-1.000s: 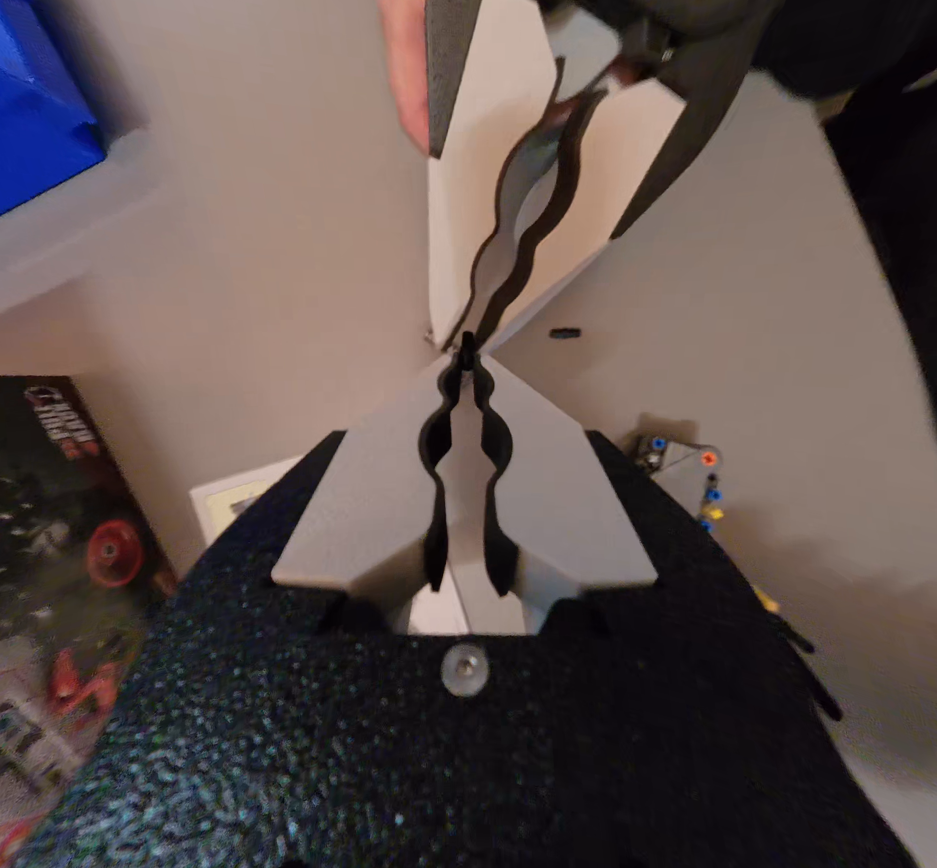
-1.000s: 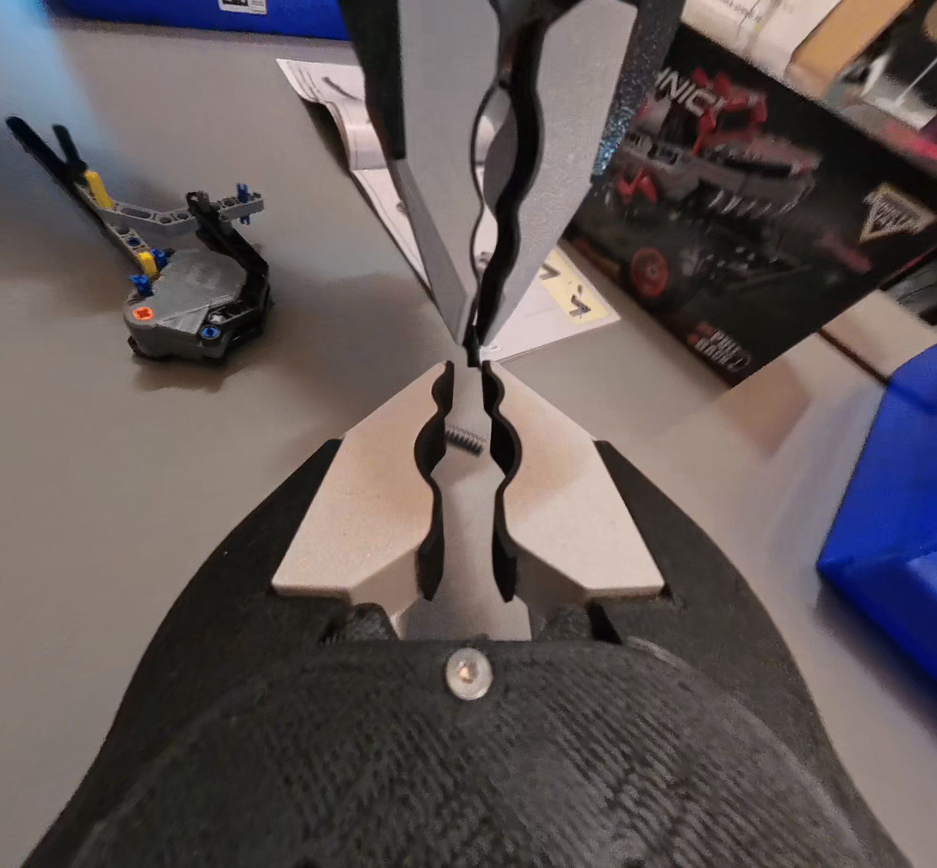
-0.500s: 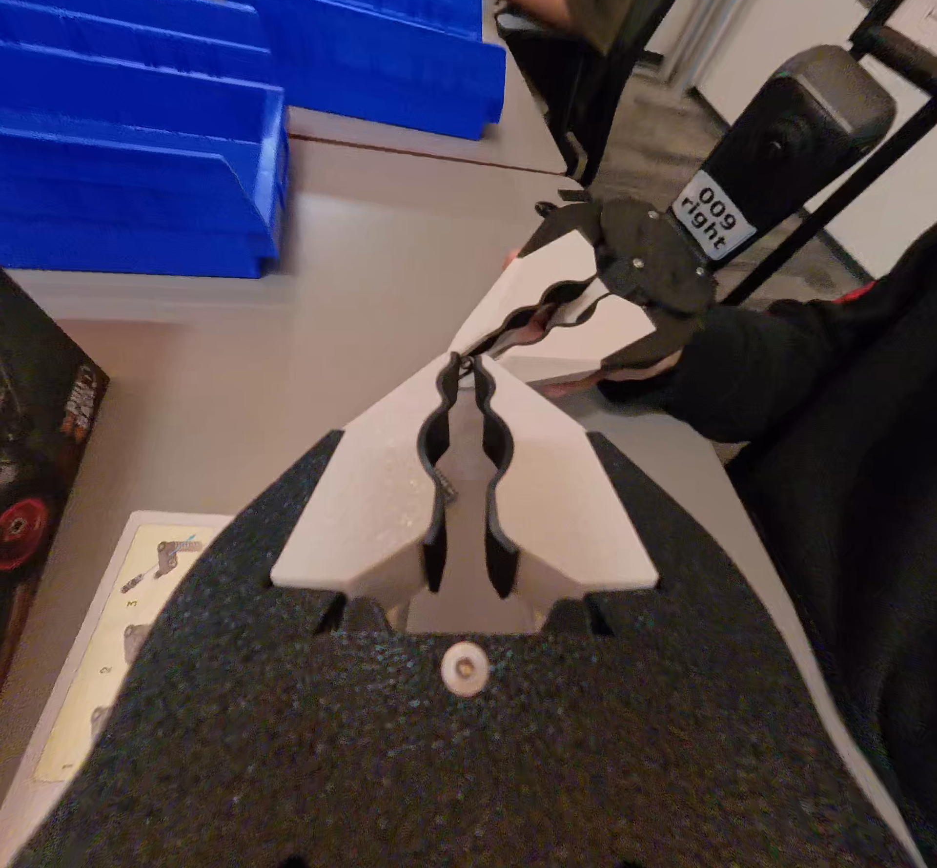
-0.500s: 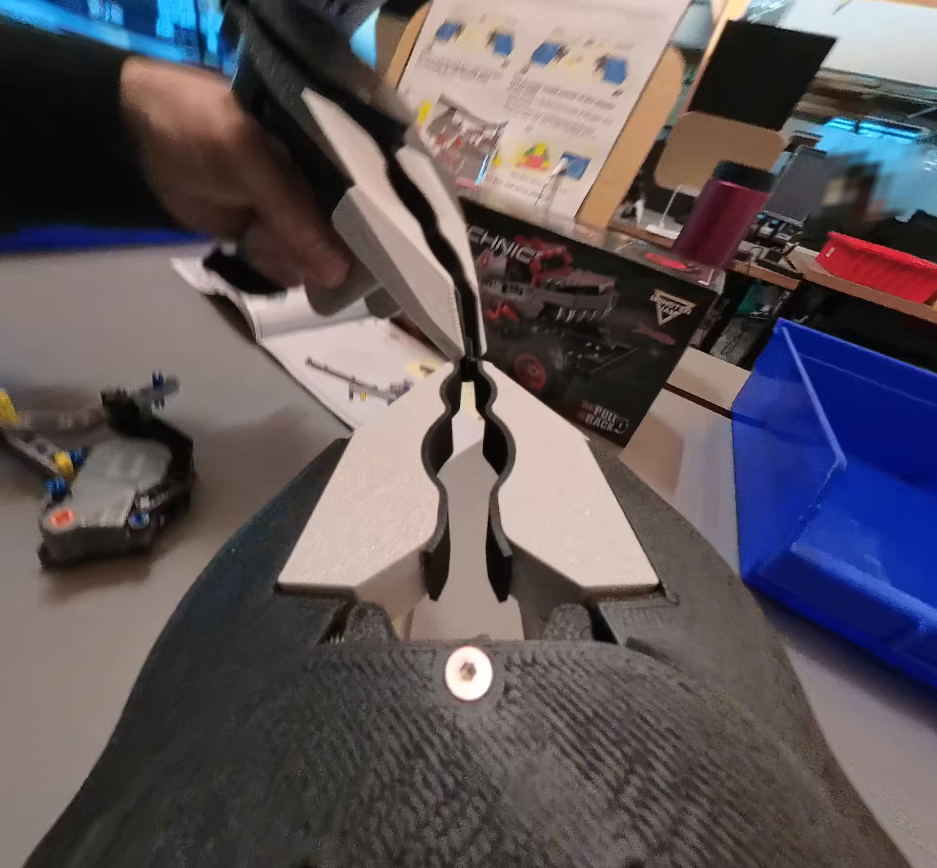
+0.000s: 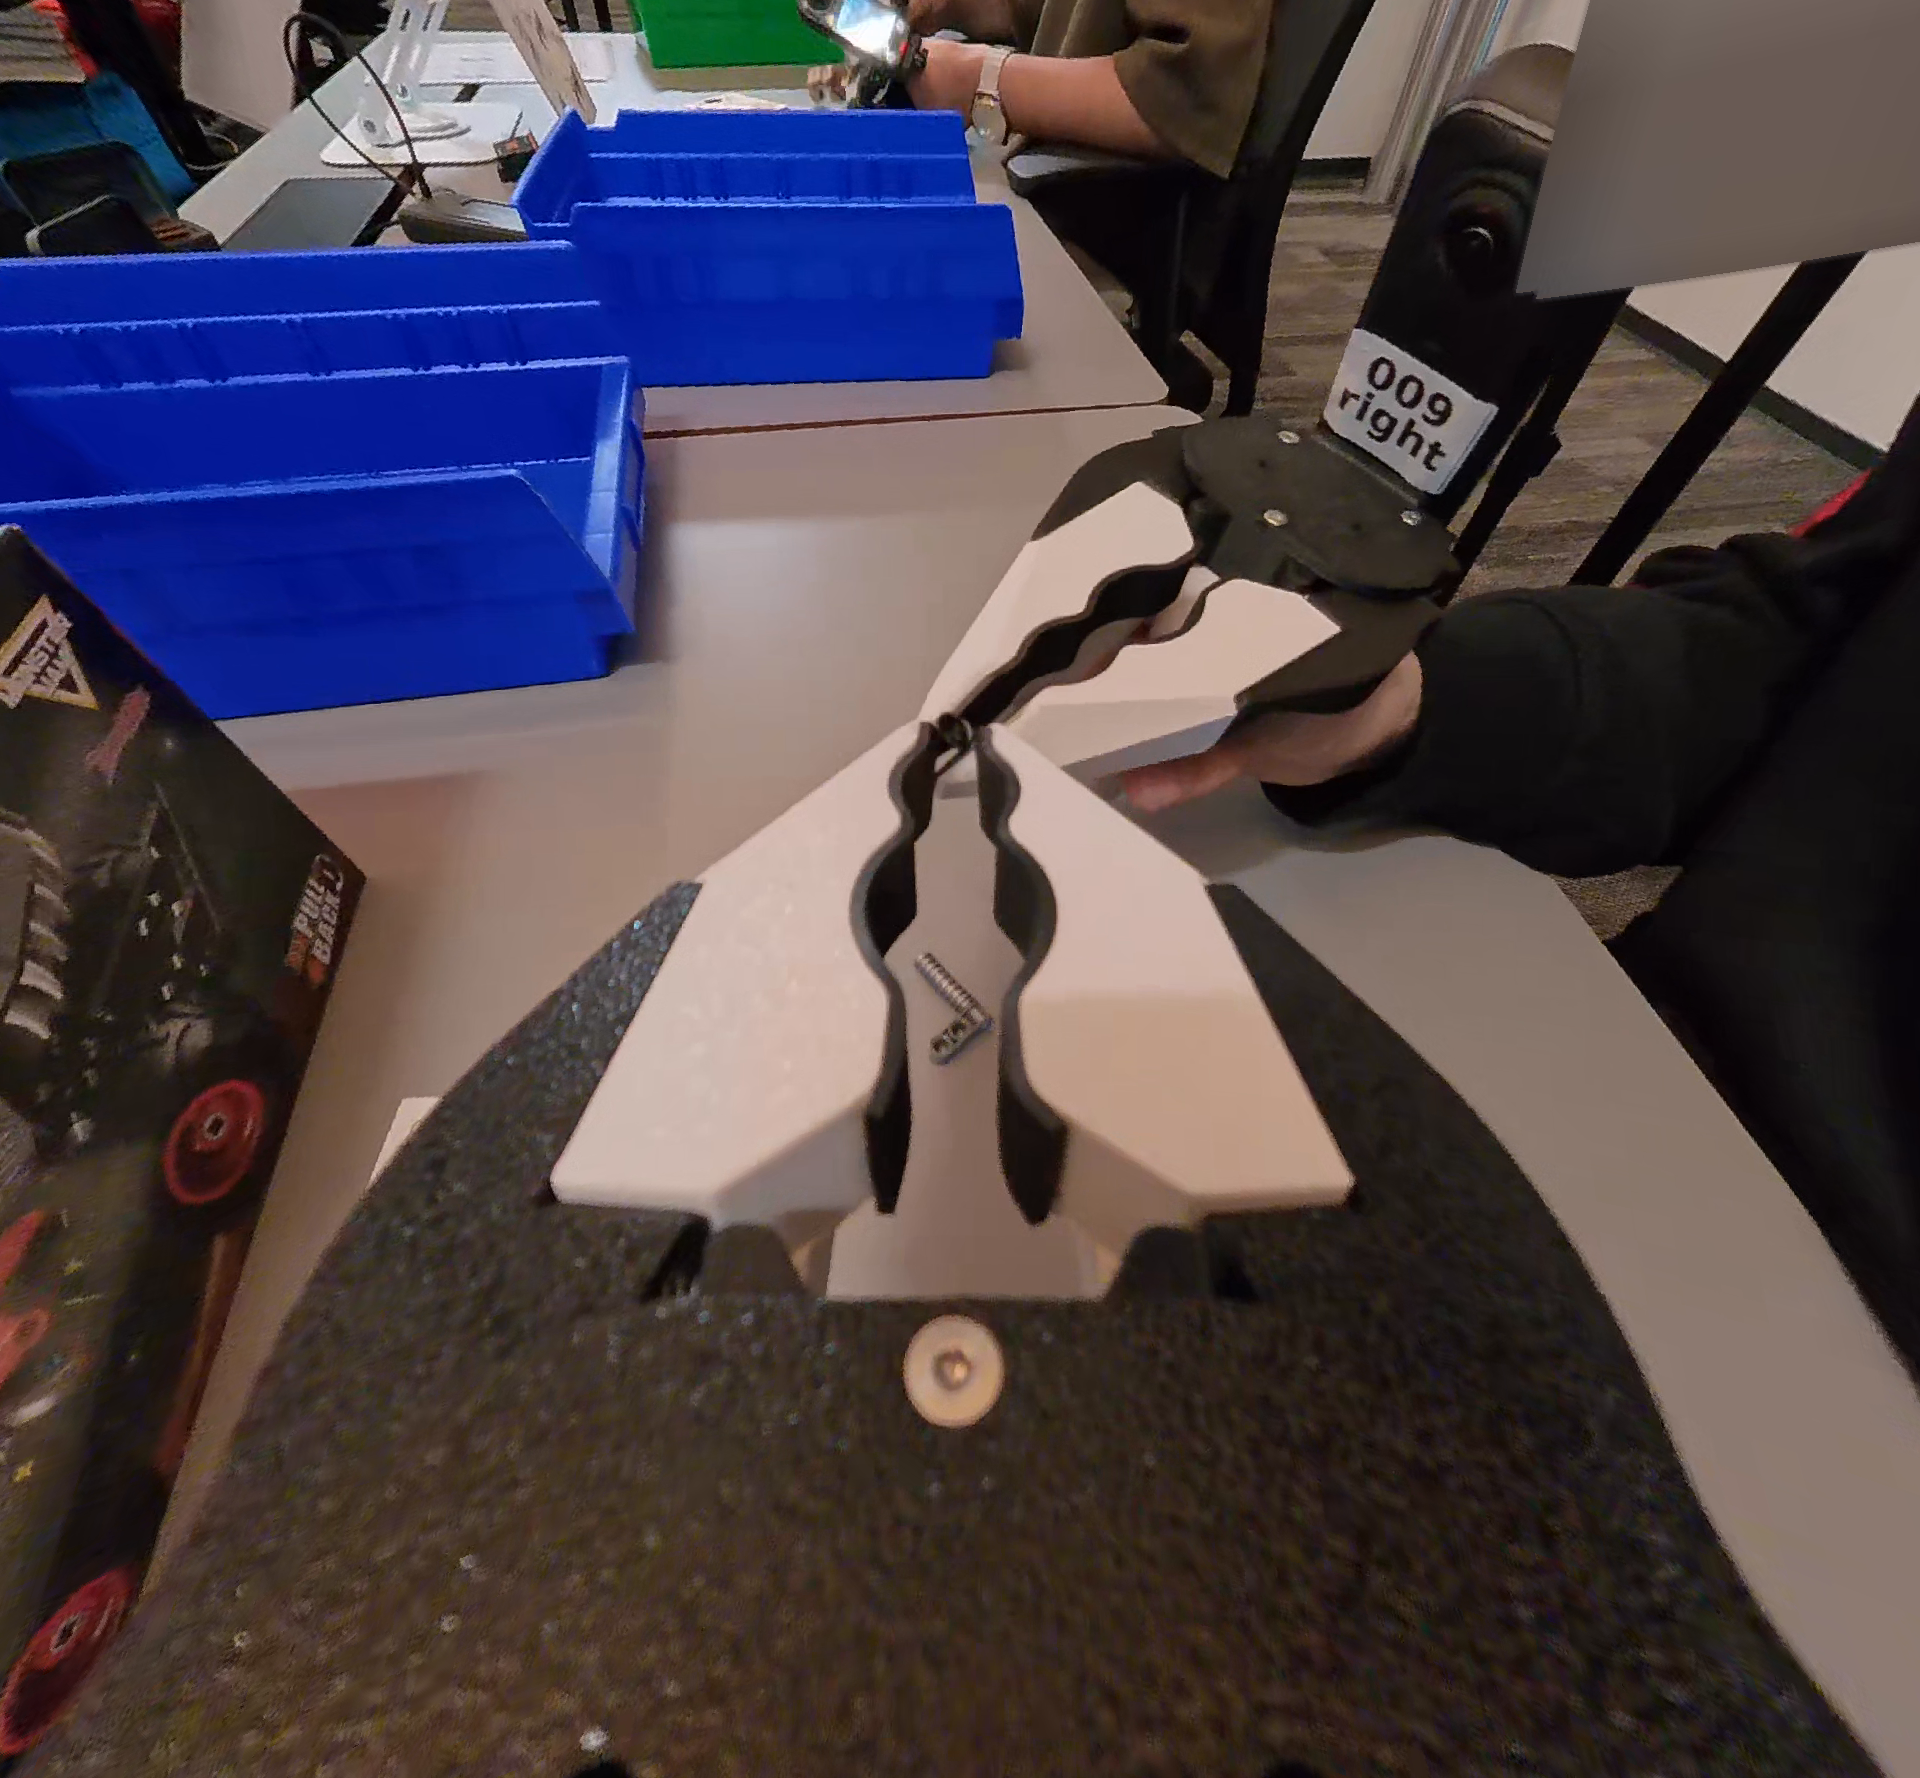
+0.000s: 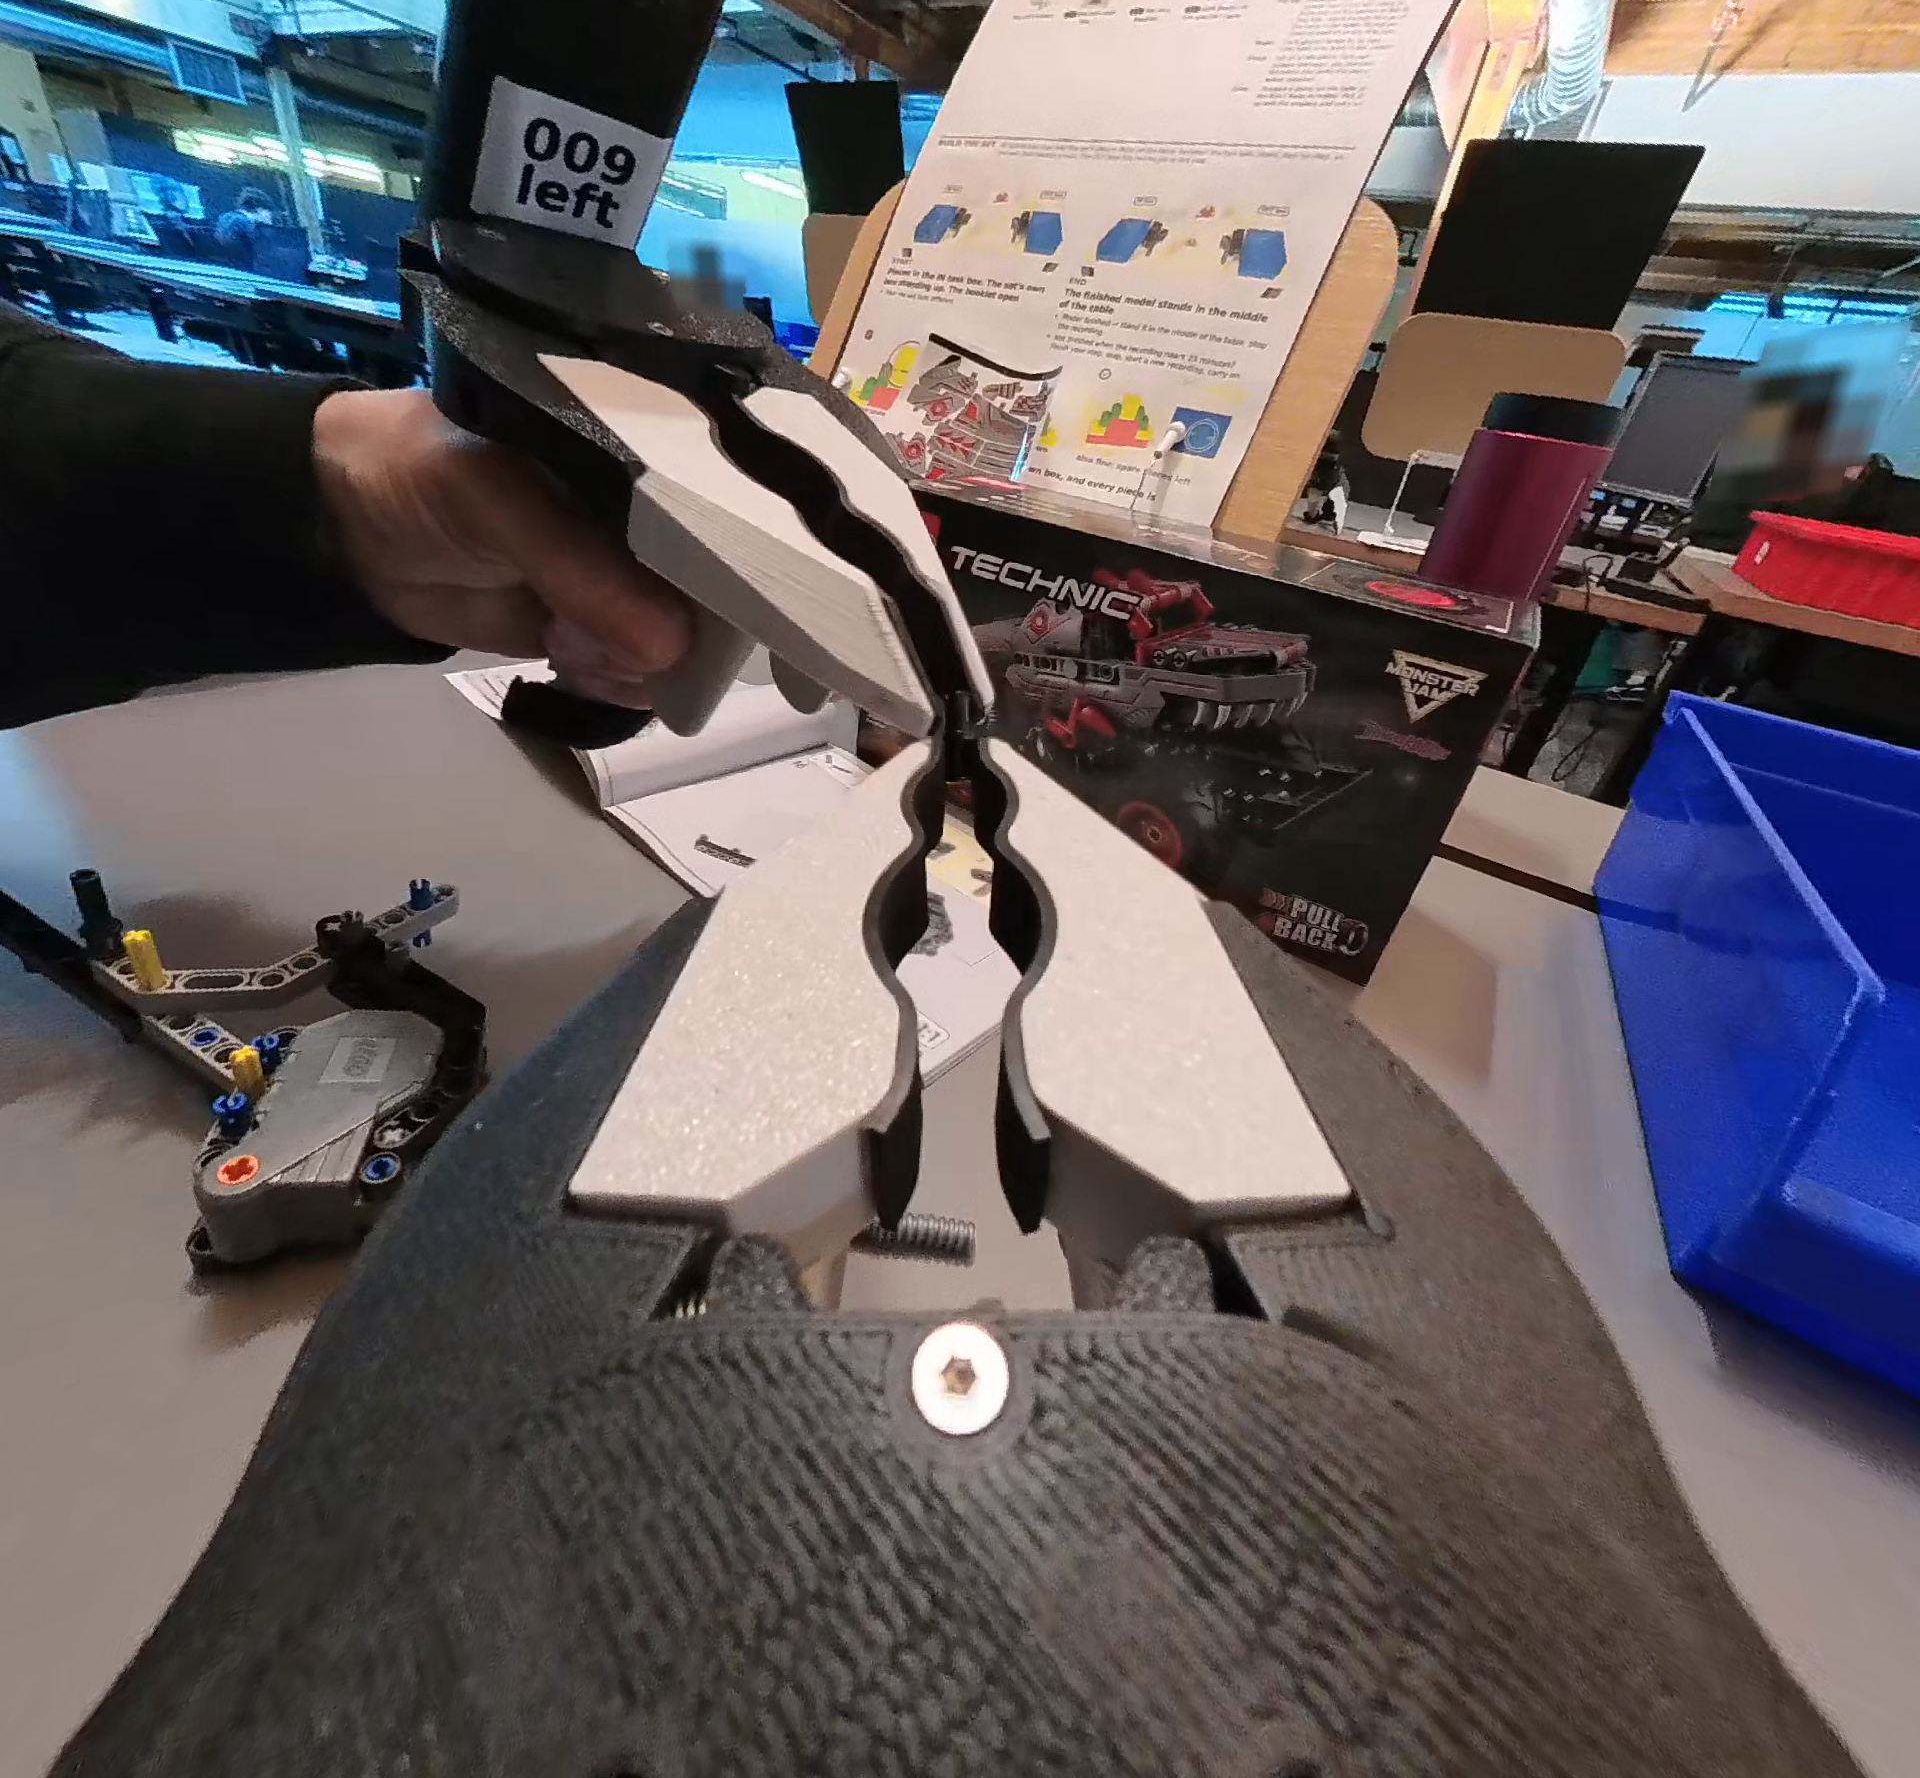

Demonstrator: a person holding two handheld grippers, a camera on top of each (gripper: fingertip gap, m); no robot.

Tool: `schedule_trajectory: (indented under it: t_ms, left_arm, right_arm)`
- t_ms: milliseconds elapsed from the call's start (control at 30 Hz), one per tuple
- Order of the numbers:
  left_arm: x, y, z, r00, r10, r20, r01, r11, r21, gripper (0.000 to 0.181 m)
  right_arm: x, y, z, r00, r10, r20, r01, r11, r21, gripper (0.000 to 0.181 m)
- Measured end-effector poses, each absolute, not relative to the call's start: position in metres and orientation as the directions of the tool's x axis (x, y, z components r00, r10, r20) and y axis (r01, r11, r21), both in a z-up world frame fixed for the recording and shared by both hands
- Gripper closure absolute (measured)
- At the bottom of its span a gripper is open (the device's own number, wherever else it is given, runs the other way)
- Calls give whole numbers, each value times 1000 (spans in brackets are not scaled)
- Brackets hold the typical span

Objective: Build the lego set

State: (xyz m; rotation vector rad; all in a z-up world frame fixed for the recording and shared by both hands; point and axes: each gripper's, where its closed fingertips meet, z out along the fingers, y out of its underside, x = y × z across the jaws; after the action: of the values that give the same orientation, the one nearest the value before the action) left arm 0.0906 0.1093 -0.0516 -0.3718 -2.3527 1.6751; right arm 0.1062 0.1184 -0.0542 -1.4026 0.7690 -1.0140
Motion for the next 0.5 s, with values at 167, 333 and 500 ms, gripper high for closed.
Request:
schedule_trajectory:
  t_ms: [167, 333, 500]
  left_arm:
    - [90, 108, -50, -939, 336, 75, 34, 307, -951, 177]
    - [89, 107, -55, -933, 331, 142, -18, 354, -935, 179]
    - [95, 108, -66, -951, 305, 58, 69, 391, -918, 179]
  right_arm:
    - [106, 117, -53, 401, -905, 141, 123, -99, -987, 179]
    - [106, 118, -53, 395, -903, 169, 132, -126, -983, 179]
    - [108, 120, -65, 418, -891, 178, 92, -154, -984, 178]
